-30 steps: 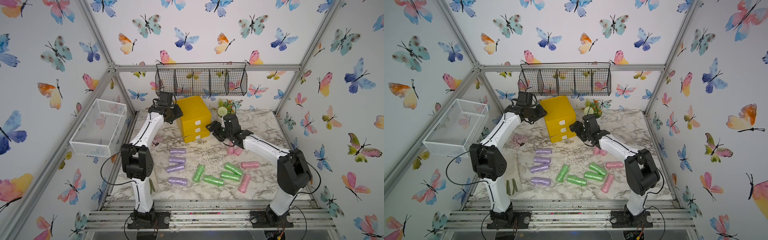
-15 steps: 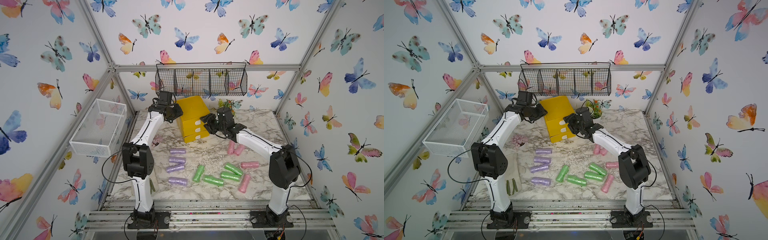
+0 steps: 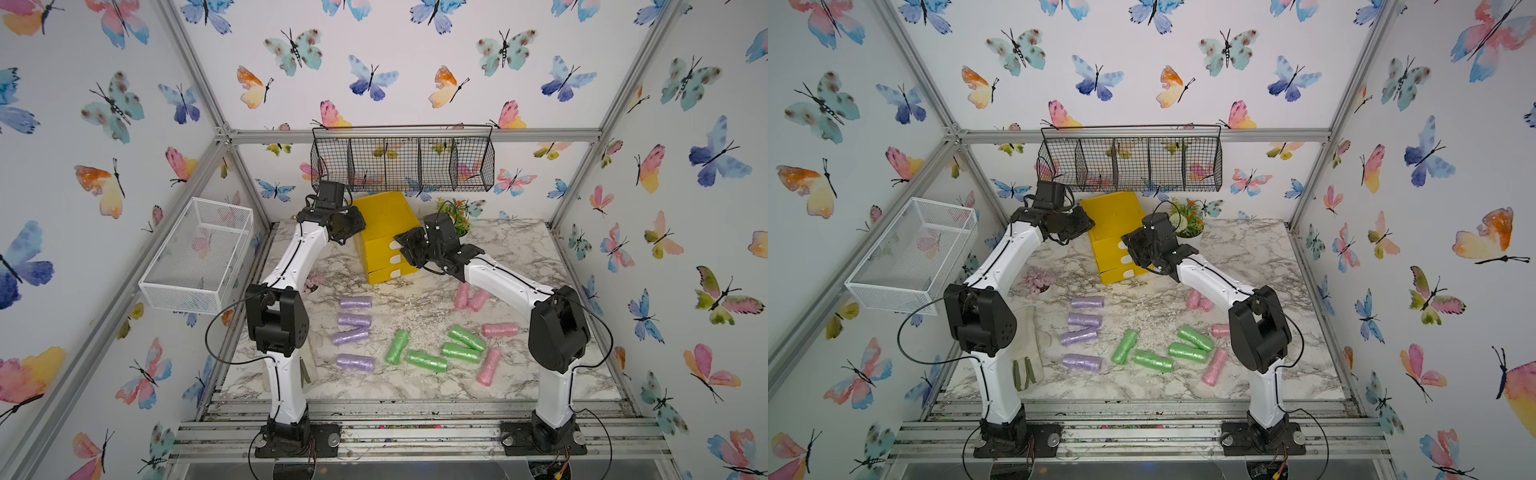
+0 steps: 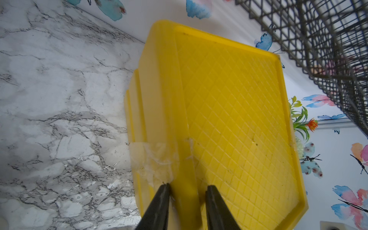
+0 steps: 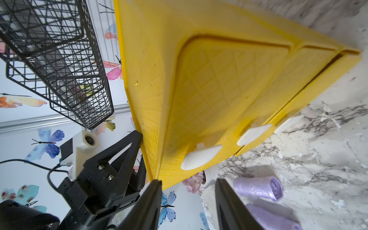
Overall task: Sort the rolls of trash bags by color and place them into the drawer
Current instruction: Open the drawer in the storage box.
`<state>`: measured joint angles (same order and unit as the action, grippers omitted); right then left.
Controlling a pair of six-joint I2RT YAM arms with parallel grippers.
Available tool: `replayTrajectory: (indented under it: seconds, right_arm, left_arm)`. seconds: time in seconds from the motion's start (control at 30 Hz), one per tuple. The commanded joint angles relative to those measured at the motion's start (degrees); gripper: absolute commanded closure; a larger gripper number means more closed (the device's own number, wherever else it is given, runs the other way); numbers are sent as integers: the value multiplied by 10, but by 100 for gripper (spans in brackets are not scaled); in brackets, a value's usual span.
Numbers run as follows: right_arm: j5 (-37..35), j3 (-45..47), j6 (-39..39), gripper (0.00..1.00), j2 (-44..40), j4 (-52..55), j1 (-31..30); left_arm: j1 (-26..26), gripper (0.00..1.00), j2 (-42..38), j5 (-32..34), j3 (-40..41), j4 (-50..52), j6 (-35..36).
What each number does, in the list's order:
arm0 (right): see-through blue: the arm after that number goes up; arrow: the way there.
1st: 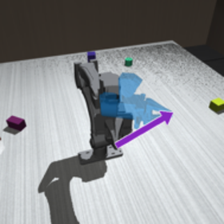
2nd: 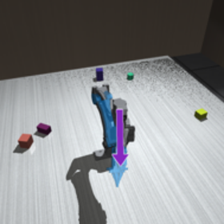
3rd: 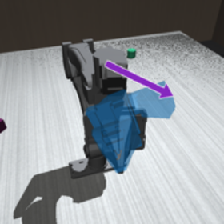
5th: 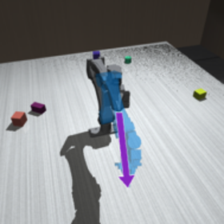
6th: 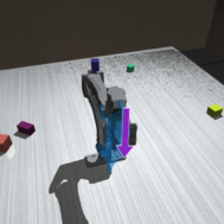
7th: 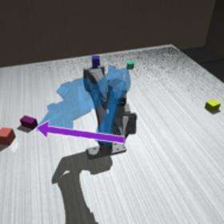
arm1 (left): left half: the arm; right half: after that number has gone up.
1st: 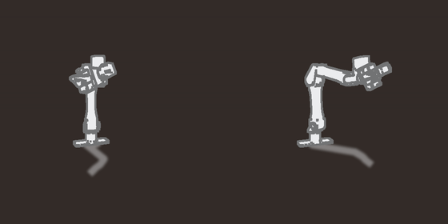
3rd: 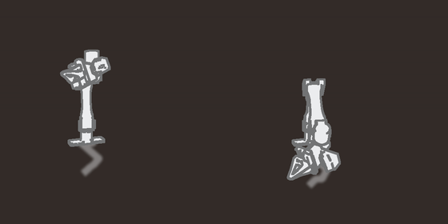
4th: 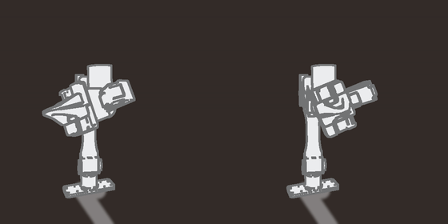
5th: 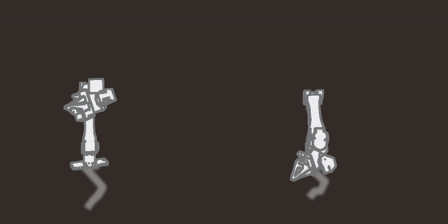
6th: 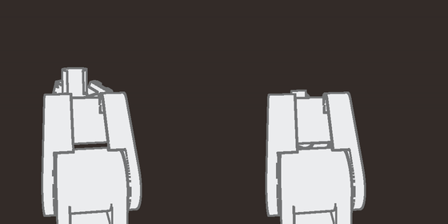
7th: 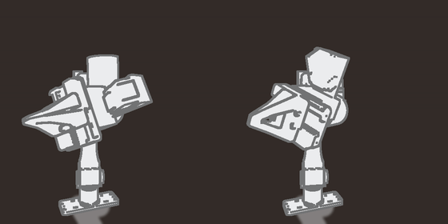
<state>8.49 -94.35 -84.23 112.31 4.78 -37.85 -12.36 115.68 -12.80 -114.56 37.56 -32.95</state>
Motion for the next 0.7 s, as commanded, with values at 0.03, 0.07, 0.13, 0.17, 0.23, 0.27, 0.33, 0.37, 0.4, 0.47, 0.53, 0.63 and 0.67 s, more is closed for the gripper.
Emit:
replayTrajectory:
  seconds: [0.03,0.07,0.13,0.17,0.23,0.27,0.33,0.37,0.4,0.47,0.53,0.63,0.67]
  right_arm:
    - [-26,-21,-13,52,21,15,-4]
    - [-28,-24,-14,52,24,16,-4]
    - [-29,-37,-14,52,33,21,-4]
    - [-29,-42,-14,52,37,23,-4]
    - [-32,-52,-15,52,45,29,-4]
    - [-33,-55,-15,52,48,30,-4]
    - [-39,-62,-15,53,54,38,-4]
    - [-41,-62,-16,53,58,37,-4]
    - [-43,-63,-17,53,60,37,-4]
    - [-50,-71,-17,53,67,43,-4]
    - [-54,-73,-17,53,73,46,-4]
    - [-53,-66,-17,59,78,47,-4]
    - [-50,-57,-17,61,76,44,-4]
  left_arm:
    - [-3,67,21,-7,4,13,14]
    - [-3,67,20,-8,4,13,13]
    - [-4,67,20,-9,6,13,12]
    - [-4,67,21,-9,6,12,13]
    - [-4,68,20,-9,6,12,13]
    - [-4,68,21,-10,6,13,14]
    - [-5,69,22,-11,6,12,13]
    - [-5,69,21,-12,6,13,13]
    - [-5,69,22,-12,6,13,13]
    - [-6,70,23,-13,6,13,14]
    - [-6,70,23,-14,8,13,14]
    - [-6,70,22,-14,9,13,14]
    - [-7,71,23,-14,9,12,14]
